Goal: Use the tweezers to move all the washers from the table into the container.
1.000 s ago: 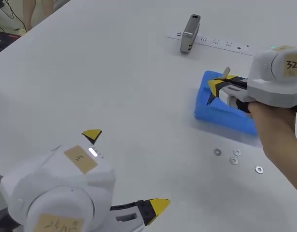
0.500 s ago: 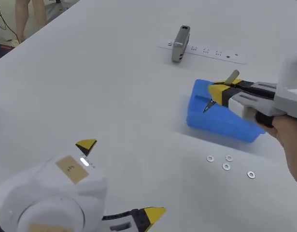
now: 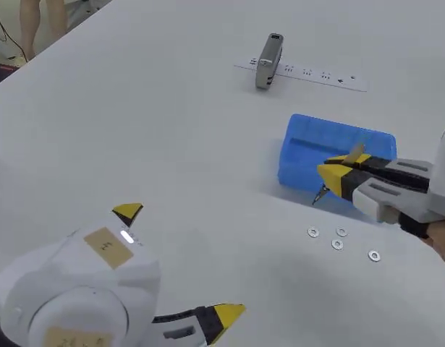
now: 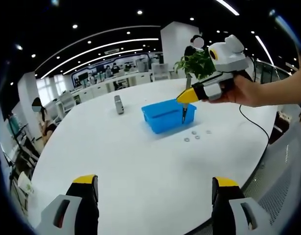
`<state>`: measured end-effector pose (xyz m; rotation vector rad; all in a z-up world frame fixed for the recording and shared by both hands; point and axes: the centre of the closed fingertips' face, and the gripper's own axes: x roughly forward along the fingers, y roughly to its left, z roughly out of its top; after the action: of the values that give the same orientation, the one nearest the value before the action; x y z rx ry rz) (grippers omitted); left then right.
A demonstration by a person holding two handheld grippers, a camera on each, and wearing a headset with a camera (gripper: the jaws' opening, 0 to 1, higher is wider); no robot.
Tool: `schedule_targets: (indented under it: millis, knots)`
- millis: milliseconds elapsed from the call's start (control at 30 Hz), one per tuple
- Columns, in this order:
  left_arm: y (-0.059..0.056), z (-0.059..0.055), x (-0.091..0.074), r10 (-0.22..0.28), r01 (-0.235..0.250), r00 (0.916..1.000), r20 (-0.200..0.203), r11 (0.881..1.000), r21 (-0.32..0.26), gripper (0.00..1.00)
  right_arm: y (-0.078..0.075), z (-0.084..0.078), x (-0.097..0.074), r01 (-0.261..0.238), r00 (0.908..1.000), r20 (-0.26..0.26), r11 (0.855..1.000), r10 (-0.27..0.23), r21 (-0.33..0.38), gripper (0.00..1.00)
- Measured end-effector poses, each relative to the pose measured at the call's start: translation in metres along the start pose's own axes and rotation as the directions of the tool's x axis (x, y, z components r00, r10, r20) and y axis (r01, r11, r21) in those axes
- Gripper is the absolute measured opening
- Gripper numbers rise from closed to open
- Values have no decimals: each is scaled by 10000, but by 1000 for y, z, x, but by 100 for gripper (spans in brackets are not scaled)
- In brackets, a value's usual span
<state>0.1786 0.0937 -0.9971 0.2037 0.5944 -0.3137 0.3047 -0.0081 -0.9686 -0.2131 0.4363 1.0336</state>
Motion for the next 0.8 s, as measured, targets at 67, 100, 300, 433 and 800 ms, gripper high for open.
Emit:
schedule_targets:
  millis: [67, 100, 300, 433, 800]
  knots:
    - [1, -1, 0, 39, -39, 10000, -29, 10000, -47, 99, 2, -6, 0, 3, 10000, -99, 10000, -2, 66, 3]
    - [2, -1, 0, 56, -56, 10000, -32, 10000, -59, 99, 2, -7, 1, 0, 9999, -114, 10000, 0, 64, 3]
    - [1, -2, 1, 59, -59, 9999, -122, 10000, 24, 99, 3, -23, 5, 27, 9989, -477, 9999, -34, -151, 3]
    - [1, -2, 1, 68, -68, 9999, -132, 10000, 59, 99, 0, -27, 8, 86, 9984, -556, 9995, -103, -296, 3]
    - [2, -4, 3, 97, -94, 9998, -168, 9999, 125, 99, -1, -39, 9, 113, 9958, -907, 9999, -124, -130, 3]
